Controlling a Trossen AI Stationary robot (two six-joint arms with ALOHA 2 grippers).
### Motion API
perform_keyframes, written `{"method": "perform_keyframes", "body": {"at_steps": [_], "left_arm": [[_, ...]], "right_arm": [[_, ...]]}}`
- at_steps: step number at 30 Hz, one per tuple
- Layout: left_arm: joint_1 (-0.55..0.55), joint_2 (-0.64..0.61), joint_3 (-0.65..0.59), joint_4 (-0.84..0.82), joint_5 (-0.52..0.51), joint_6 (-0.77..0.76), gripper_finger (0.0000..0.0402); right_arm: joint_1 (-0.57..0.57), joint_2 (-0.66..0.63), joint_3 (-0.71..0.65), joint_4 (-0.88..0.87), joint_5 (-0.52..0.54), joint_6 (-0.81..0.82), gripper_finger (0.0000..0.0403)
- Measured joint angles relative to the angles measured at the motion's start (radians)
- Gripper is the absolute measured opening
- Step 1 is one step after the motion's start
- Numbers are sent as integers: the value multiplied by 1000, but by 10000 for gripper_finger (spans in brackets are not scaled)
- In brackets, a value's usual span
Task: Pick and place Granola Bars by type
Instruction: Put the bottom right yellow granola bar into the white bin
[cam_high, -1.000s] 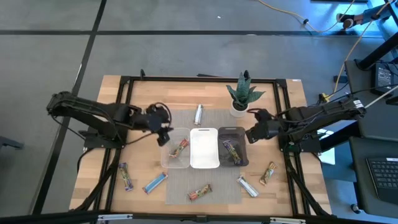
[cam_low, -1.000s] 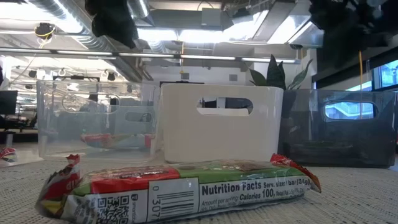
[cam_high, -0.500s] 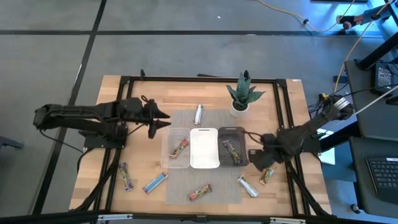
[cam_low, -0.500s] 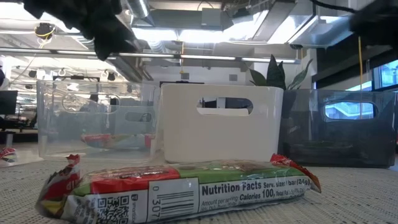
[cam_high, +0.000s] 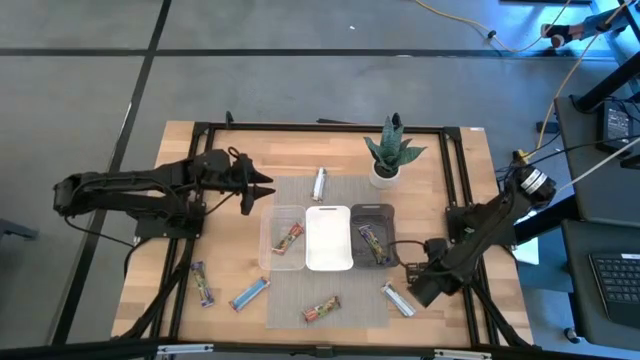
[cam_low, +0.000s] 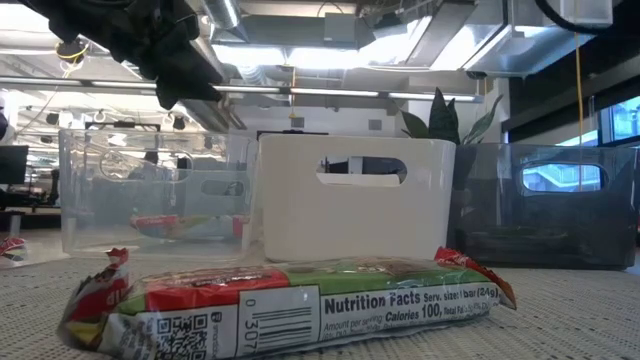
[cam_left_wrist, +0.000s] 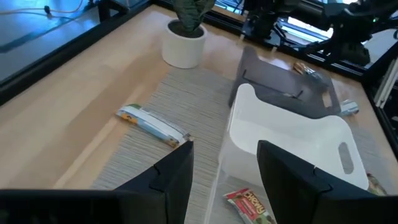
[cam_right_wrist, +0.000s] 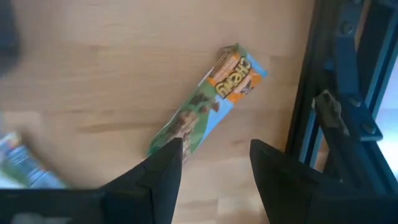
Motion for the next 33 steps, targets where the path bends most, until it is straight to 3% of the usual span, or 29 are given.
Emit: {"method": "perform_keyframes", "body": {"at_steps": [11,22,33], "left_arm": [[4,0,0,1,1,10,169],[4,0,0,1,1,10,169],[4,0,0,2,1,9,169]], "right_arm": [[1,134,0,-41,-10,29,195],[1,191,0,-13,-17,1,290],[0,280,4,108,-14,45,287]]}}
